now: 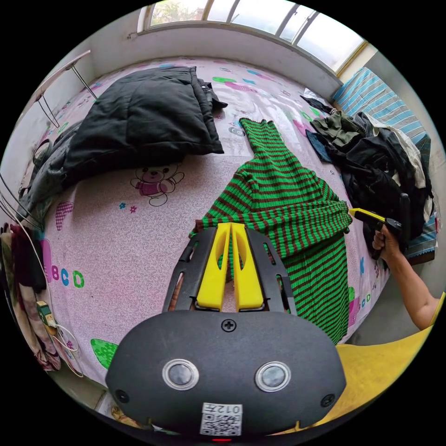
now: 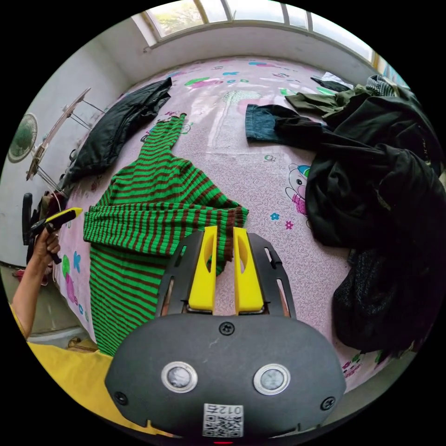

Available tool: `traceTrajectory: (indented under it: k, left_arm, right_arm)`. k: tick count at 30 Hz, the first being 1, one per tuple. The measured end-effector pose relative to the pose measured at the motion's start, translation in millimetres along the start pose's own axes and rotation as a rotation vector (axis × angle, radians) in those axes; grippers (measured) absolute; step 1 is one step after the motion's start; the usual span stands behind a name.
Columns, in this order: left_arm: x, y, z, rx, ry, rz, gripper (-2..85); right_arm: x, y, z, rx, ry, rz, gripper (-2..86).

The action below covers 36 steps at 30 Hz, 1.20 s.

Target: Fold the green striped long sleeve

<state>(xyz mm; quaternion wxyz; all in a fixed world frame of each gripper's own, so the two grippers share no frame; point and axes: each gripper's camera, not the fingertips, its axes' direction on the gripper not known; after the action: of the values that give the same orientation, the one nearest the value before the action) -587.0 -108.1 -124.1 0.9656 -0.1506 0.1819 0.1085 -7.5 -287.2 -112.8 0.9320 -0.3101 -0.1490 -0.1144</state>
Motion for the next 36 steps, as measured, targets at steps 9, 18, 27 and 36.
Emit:
traceTrajectory:
  k: [9, 18, 27, 36]
  left_arm:
    - [12, -7, 5, -0.019, 0.013, 0.014, -0.2]
    - [16, -13, 11, -0.043, 0.001, -0.003, -0.2]
    - [5, -33, 9, -0.050, -0.004, -0.048, -0.2]
    - [31, -44, 14, -0.021, 0.005, -0.022, -0.2]
  right_arm:
    - [6, -3, 7, 0.003, 0.010, 0.071, 7.2]
    - [0, -6, 6, -0.009, -0.028, 0.038, 4.2]
    - [5, -6, 10, -0.042, -0.061, 0.047, 1.8]
    - [10, -5, -30, 0.063, -0.048, 0.025, 0.2]
